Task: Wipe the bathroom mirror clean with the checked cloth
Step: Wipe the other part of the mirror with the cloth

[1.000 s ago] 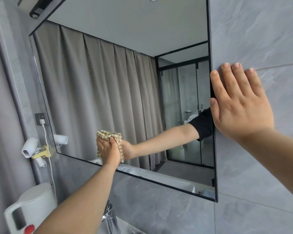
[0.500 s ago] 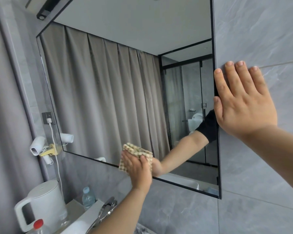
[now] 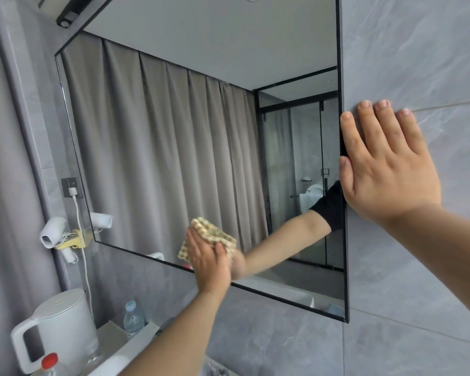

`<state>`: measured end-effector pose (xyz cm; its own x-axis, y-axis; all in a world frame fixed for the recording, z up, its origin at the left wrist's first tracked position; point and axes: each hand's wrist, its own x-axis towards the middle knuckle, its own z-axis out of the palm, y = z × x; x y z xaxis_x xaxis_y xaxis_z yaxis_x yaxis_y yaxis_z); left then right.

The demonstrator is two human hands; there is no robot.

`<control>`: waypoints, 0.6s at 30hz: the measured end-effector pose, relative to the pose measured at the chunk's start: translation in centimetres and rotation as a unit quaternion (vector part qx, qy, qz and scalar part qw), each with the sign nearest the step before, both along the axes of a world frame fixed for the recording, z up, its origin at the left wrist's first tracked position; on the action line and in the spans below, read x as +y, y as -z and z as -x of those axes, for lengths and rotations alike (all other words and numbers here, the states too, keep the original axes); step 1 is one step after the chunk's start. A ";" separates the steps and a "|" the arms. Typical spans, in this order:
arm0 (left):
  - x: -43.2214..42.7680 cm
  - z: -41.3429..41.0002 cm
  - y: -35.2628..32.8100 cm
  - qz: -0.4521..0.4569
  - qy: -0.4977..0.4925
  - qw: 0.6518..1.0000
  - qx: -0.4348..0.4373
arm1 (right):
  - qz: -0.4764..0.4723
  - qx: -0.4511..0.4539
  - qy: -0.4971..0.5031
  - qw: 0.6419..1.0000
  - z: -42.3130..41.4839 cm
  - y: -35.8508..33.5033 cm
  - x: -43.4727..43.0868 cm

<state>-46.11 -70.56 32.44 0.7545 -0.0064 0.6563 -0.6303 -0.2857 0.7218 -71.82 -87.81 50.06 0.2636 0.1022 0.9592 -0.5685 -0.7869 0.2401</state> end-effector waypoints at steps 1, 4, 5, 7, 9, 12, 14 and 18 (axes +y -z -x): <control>0.6 -1.5 -0.8 0.048 -0.006 0.998 0.039 | -0.001 0.002 0.003 1.000 0.0 0.0 -0.1; 3.0 -8.8 -0.5 0.159 -0.028 0.972 0.170 | -0.006 0.005 0.010 1.000 0.1 0.0 0.0; 3.8 -12.1 0.9 0.186 -0.027 0.956 0.224 | -0.008 0.006 0.011 1.000 0.0 0.0 0.0; 3.9 -17.8 3.0 0.221 -0.016 0.936 0.273 | -0.008 0.007 0.011 1.000 -0.1 -0.1 0.0; 3.6 -15.0 0.5 0.197 -0.036 0.935 0.291 | -0.006 0.007 0.013 1.000 -0.1 -0.1 0.0; 2.0 -5.9 -4.7 0.135 -0.047 0.980 0.139 | -0.005 0.005 0.017 1.000 0.0 -0.1 0.0; 0.7 -1.7 -6.0 0.083 -0.017 0.996 0.024 | -0.007 0.009 0.021 1.000 0.0 -0.1 0.1; -0.5 2.5 -5.5 -0.124 0.045 0.970 -0.206 | -0.009 0.011 0.018 1.000 0.1 -0.1 0.2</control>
